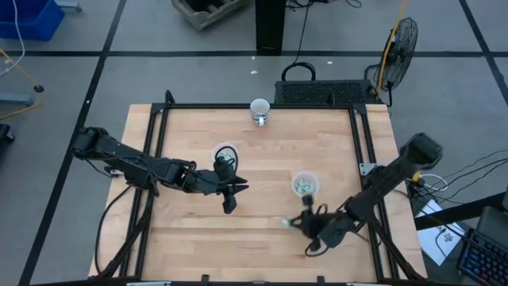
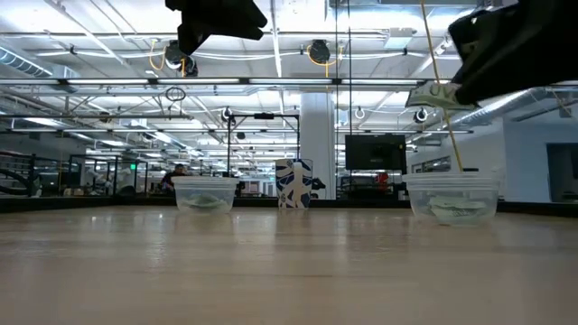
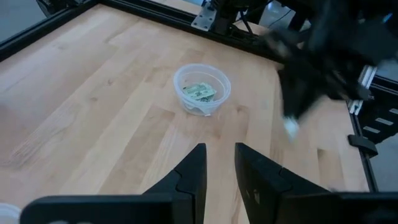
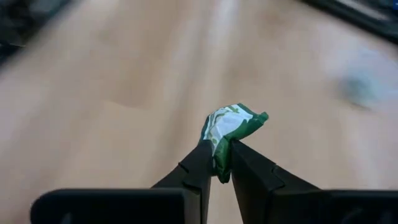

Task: Pick and place Stevia / Truvia into bins
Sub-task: Put the green stevia packet into the right transparent container, then return to Home Position

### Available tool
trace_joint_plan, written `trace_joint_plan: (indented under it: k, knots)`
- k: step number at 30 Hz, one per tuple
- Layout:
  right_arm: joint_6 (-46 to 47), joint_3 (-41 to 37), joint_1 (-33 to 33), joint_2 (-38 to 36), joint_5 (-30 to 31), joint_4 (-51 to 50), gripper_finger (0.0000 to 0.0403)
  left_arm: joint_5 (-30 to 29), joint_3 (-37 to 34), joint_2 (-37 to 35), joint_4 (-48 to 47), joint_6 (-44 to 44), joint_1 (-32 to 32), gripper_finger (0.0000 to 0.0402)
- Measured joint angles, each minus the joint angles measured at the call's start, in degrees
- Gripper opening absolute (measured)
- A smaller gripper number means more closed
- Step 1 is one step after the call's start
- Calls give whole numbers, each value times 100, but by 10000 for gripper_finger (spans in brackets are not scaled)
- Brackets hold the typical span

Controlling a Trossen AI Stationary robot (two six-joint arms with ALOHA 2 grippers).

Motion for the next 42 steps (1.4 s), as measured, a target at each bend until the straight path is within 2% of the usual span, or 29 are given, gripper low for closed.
trace_joint_plan:
  k: [5,9,15,20,24,30,32,35,38,42]
  knots:
    - [1269,0,-3,-1098,1101,-2116,52,0,0,0,-3,0,0,88]
    - [2004,-245,-43,-1638,1184,-2922,63,2,0,0,-5,0,0,88]
    - [2233,-1033,-263,-1944,1074,-2654,103,1,0,0,-11,1,0,88]
    - [2307,-1758,-595,-1962,1077,-1985,132,2,0,0,-11,2,0,88]
    - [2274,-2036,-790,-1962,1077,-1468,144,0,0,-2,-11,9,0,88]
    - [1172,-1769,-815,-2023,1079,-917,144,29,0,-7,65,-115,-10,88]
    - [762,-1517,-813,-2133,1069,-852,143,231,-2,-140,86,-234,-30,88]
    - [84,-1061,-812,-2434,1067,-852,142,896,5,-517,113,-281,-37,88]
    - [-829,-598,-768,-2856,1071,-849,141,1521,-2,-1072,-320,-173,-37,88]
    - [-1851,-250,-624,-3562,1079,-806,141,1645,4,-1946,-1059,313,-93,88]
